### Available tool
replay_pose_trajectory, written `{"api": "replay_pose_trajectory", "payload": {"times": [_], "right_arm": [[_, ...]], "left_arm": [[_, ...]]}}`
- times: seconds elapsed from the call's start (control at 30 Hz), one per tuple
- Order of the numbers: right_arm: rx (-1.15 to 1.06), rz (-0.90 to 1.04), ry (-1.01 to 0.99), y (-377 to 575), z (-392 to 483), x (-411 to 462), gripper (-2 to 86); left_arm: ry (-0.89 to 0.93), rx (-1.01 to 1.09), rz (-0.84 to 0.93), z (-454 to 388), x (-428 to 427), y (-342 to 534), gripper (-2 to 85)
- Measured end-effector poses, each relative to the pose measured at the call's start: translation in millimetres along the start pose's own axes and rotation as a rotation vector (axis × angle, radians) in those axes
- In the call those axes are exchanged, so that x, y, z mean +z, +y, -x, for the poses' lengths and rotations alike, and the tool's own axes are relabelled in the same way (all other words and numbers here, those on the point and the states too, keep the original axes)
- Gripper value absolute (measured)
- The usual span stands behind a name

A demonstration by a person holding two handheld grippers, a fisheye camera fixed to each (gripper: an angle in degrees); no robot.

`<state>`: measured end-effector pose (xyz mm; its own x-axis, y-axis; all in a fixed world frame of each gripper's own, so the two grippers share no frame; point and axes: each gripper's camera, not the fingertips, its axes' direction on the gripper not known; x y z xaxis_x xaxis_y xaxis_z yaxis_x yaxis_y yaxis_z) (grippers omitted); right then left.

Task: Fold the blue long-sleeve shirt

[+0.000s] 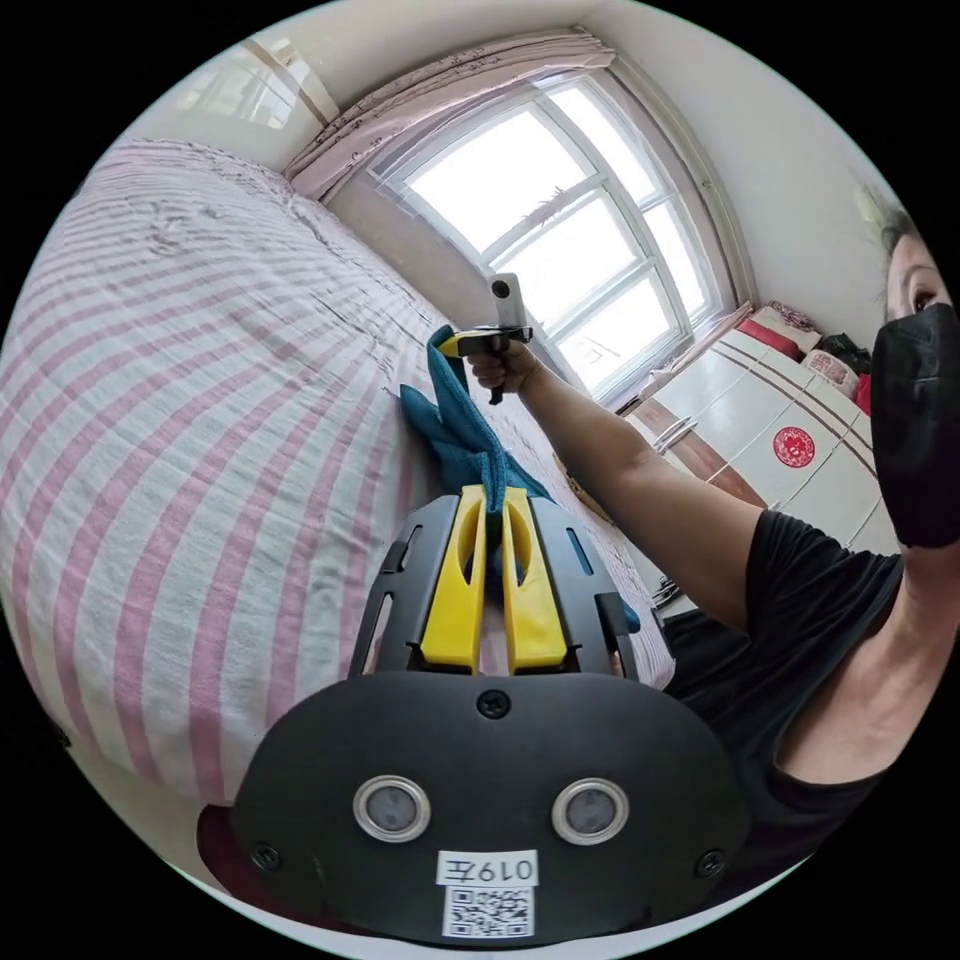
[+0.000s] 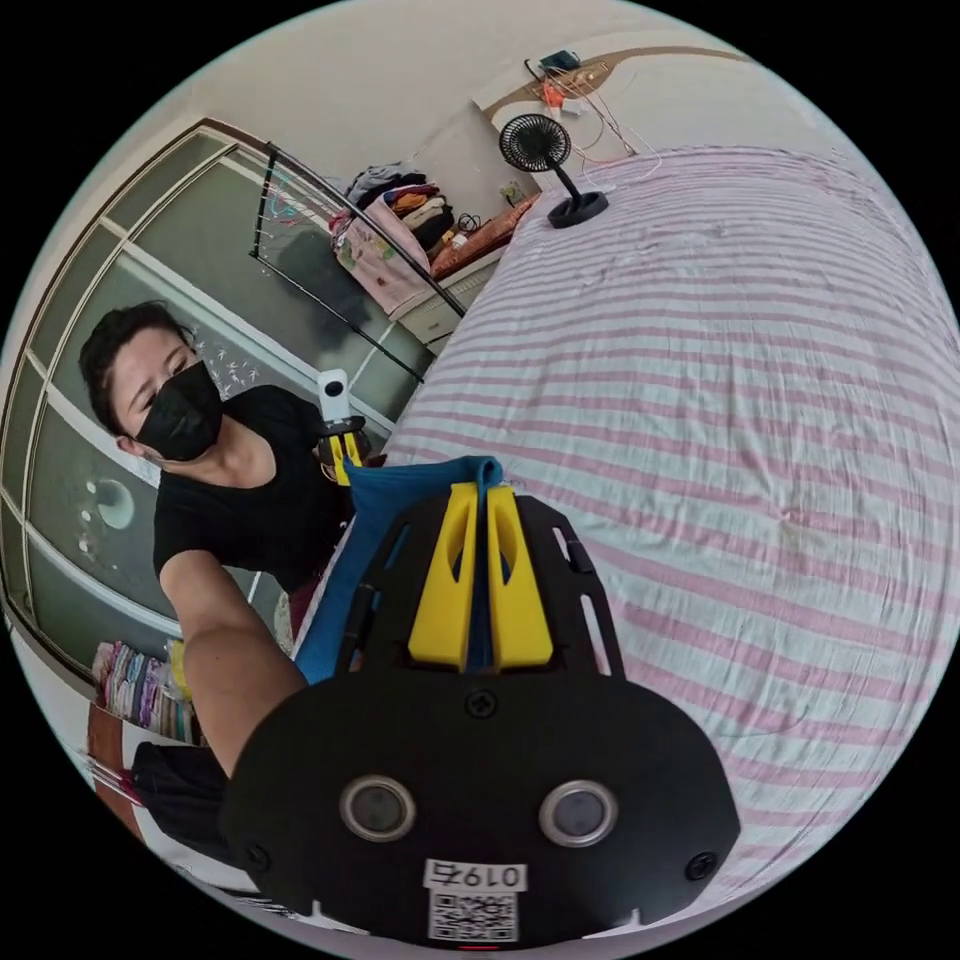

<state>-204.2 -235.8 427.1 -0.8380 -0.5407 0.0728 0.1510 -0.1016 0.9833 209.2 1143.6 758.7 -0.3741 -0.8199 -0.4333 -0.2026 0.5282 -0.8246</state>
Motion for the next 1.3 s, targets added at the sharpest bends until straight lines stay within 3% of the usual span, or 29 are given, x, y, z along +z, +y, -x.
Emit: {"api": "replay_pose_trajectory", "payload": {"times": [0.27, 0.5, 0.67, 0.93, 1.07, 1.1, 1.2, 1.3], "right_arm": [[-0.154, -0.154, 0.111, 70, 115, -37, -0.8], [-0.18, -0.298, 0.179, 159, 205, -57, -0.9], [-0.154, -0.427, 0.303, 191, 260, -53, -0.8], [-0.068, -0.146, 0.296, 91, 258, 43, 1.1], [0.156, 0.12, 0.329, 70, 254, 104, 15.8], [0.168, 0.14, 0.348, 69, 258, 110, 16.2], [0.196, 0.065, 0.413, 68, 294, 114, 16.4], [0.141, -0.197, 0.506, 77, 372, 96, 13.7]], "left_arm": [[0.065, 0.114, 0.004, -63, 8, 3, 2.6], [0.079, 0.235, 0.062, -124, 36, 4, 2.7], [0.035, 0.202, 0.051, -129, 38, 11, 2.8], [-0.034, 0.072, 0.025, -92, 13, 12, 3.0], [0.02, -0.019, 0.033, -59, 6, 6, 2.9], [0.04, -0.04, 0.033, -51, 3, 4, 2.9], [0.071, -0.07, 0.021, -35, -5, -2, 2.9], [0.11, -0.12, 0.009, -18, -10, -9, 2.9]]}}
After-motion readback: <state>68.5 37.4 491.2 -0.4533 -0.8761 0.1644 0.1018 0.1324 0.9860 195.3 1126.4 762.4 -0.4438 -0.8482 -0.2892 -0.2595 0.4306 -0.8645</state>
